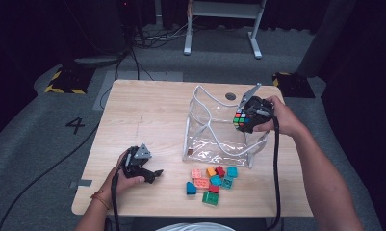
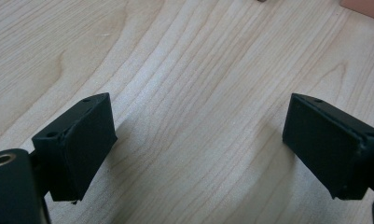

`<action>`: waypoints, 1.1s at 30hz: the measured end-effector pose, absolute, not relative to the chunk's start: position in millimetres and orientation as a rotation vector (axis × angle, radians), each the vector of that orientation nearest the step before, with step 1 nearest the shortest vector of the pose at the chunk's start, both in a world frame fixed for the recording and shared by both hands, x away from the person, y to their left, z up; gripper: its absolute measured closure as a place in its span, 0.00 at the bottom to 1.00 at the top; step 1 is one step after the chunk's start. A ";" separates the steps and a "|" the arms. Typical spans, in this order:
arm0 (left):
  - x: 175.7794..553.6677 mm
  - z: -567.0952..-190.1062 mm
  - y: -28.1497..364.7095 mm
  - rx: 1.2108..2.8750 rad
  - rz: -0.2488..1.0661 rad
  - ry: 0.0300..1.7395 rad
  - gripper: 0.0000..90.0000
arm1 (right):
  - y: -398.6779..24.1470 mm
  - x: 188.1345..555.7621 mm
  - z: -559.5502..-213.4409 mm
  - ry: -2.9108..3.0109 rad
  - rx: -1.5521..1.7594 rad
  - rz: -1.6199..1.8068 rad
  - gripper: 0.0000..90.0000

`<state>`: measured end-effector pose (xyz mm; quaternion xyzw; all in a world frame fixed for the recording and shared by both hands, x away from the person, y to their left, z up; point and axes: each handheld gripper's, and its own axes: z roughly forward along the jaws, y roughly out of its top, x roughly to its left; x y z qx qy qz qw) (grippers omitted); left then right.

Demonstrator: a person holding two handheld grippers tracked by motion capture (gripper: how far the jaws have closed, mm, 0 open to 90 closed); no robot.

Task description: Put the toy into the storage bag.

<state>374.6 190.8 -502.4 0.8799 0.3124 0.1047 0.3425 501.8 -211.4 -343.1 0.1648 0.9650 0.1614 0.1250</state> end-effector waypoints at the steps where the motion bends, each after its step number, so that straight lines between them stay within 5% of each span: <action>1: 374.6 -502.4 190.7 2.286 0.272 0.813 0.11 | -211.5 503.6 -344.5 2.822 0.493 0.437 0.37; 18: 374.7 -502.4 190.8 2.289 0.273 0.811 0.11 | -204.6 501.8 -357.1 2.889 0.567 0.103 0.36; 33: 374.8 -502.8 190.6 2.285 0.271 0.809 0.10 | -221.0 497.5 -344.0 2.777 0.547 0.530 0.36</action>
